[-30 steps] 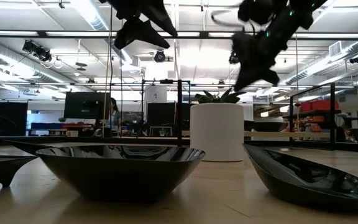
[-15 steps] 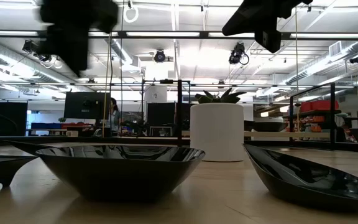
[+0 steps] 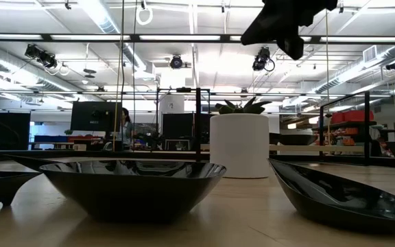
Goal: Pick & Place Mini shaped plates
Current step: Stack the drop shaped plate on top of the drop shaped plate on the shelf
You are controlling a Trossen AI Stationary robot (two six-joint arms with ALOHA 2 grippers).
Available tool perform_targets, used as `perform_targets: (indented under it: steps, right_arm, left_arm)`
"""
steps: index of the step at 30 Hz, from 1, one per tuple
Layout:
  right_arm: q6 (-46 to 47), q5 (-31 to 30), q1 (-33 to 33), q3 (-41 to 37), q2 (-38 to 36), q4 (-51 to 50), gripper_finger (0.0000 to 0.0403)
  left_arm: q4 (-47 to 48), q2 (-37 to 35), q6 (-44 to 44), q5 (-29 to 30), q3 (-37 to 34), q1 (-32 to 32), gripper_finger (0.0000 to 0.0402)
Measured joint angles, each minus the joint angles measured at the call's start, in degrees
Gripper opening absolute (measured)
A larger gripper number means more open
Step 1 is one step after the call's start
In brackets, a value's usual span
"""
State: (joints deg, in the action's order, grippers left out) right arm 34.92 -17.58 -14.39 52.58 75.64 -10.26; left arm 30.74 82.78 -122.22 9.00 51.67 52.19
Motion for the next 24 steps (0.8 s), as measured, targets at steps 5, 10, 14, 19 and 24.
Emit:
perform_targets:
  steps: [5,10,14,19,24]
  right_arm:
    - [0.0,0.0,1.4,0.0,0.0,0.0,0.0004]
    - [0.5,0.2,1.5,0.0,0.0,0.0,0.0004]
    - [0.6,0.6,0.9,0.0,0.0,0.1,0.0004]
    - [1.0,0.7,0.3,0.0,0.0,0.1,0.0004]
    - [2.0,0.6,0.3,0.0,0.0,0.0,0.0004]
  left_arm:
    - [-1.9,0.1,-7.9,1.7,-5.8,3.1,0.0151]
    - [-6.5,0.1,-8.1,3.0,-10.8,0.6,0.0151]
    - [-7.4,0.1,-8.1,3.1,-13.0,-1.9,0.0151]
    - [-7.8,0.1,-7.7,2.3,-13.3,-4.3,0.0139]
    - [-9.9,0.1,-7.2,-0.2,-13.3,-4.2,0.0125]
